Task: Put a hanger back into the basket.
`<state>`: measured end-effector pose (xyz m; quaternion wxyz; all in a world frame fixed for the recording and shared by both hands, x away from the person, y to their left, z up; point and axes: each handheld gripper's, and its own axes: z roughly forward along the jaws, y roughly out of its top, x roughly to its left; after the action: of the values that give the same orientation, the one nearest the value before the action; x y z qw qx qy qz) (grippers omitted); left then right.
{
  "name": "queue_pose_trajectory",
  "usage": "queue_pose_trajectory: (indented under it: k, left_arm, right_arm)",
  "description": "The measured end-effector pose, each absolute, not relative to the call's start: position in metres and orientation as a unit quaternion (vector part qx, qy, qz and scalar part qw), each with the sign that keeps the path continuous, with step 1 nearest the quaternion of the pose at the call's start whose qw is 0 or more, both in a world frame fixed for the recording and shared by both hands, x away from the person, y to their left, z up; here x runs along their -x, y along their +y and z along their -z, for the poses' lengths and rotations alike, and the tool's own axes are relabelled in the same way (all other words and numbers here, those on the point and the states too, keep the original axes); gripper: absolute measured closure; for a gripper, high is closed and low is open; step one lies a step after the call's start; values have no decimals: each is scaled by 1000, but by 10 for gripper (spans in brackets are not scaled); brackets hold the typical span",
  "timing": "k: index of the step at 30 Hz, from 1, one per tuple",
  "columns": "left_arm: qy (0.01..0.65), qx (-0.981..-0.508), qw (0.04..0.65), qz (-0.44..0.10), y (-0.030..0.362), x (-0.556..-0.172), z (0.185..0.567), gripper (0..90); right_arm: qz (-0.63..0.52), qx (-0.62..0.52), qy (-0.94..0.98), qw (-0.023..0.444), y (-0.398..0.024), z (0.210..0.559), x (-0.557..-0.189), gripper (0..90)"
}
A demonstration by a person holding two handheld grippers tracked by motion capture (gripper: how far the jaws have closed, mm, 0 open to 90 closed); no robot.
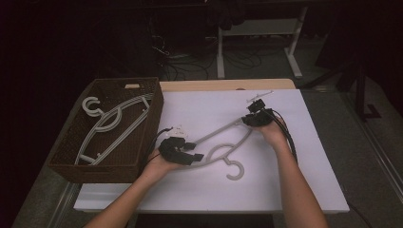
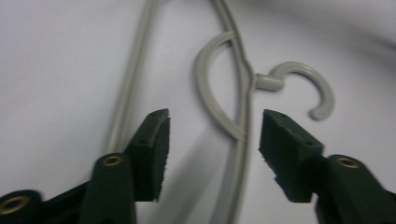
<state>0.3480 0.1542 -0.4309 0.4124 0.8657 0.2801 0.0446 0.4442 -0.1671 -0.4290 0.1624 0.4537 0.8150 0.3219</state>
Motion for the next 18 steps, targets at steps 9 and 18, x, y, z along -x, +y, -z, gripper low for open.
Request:
queue_pose_trajectory:
  k: [9, 18]
  left_arm:
    - [298, -866, 395, -70, 158, -354, 432, 830]
    - [332, -862, 362, -127, 155, -372, 434, 900]
  right_arm:
    - [-349, -440, 816, 140, -173, 422, -395, 424]
    - [-369, -425, 817, 128, -176, 420, -351, 246]
